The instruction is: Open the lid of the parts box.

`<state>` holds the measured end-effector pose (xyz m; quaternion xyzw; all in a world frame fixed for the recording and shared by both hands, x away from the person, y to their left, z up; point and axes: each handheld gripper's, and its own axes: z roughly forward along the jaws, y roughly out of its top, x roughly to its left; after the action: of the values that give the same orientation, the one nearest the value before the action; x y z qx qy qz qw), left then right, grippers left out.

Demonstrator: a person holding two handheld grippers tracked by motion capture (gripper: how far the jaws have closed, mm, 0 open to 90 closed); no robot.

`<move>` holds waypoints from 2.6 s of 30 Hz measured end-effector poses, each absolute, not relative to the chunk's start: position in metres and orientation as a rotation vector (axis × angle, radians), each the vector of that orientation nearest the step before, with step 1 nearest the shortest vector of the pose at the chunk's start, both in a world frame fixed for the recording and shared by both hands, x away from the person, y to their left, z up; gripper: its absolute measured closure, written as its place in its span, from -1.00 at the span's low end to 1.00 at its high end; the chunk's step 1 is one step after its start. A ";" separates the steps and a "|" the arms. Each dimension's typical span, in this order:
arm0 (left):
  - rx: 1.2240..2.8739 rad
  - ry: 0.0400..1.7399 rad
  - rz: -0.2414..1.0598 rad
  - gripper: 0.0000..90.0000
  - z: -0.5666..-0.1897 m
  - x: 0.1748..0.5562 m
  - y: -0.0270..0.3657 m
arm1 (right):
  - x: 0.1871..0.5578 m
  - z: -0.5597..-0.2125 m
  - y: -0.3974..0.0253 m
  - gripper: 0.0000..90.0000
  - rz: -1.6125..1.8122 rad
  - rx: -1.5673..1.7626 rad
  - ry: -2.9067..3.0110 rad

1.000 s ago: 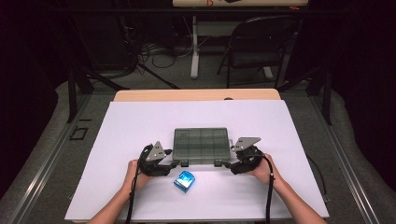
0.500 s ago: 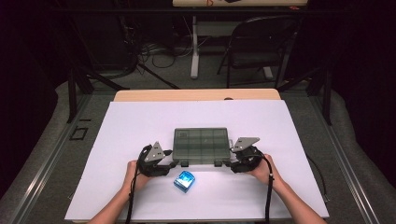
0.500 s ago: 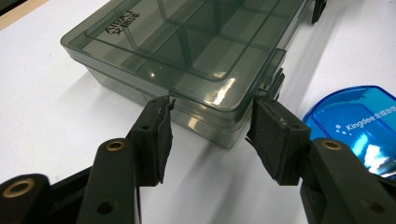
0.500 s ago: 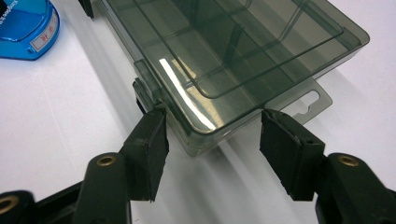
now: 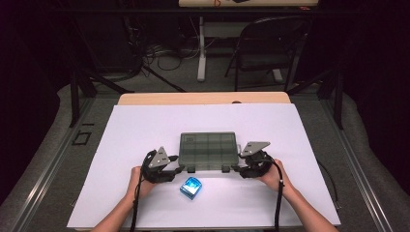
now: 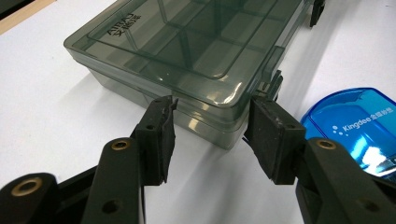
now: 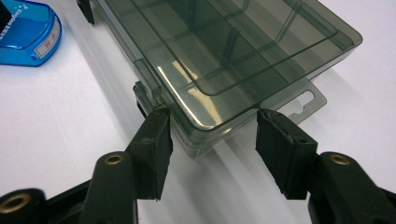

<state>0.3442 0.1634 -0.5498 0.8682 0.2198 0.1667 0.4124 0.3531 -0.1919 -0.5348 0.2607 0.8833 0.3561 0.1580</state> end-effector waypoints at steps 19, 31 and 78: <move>2.176 0.546 0.431 0.20 -0.548 0.343 0.164 | 0.352 -0.532 -0.195 0.12 1.049 0.776 2.502; 2.157 0.542 0.441 0.22 -0.546 0.342 0.165 | 0.351 -0.529 -0.197 0.18 1.067 0.799 2.488; 2.037 0.483 0.762 0.24 -0.537 0.327 0.152 | 0.349 -0.523 -0.199 0.17 1.145 0.826 2.406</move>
<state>0.3271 0.1523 -0.5374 0.8205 0.1946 0.3068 0.4414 0.3492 -0.1993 -0.5228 0.2917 0.8491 0.4042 0.1749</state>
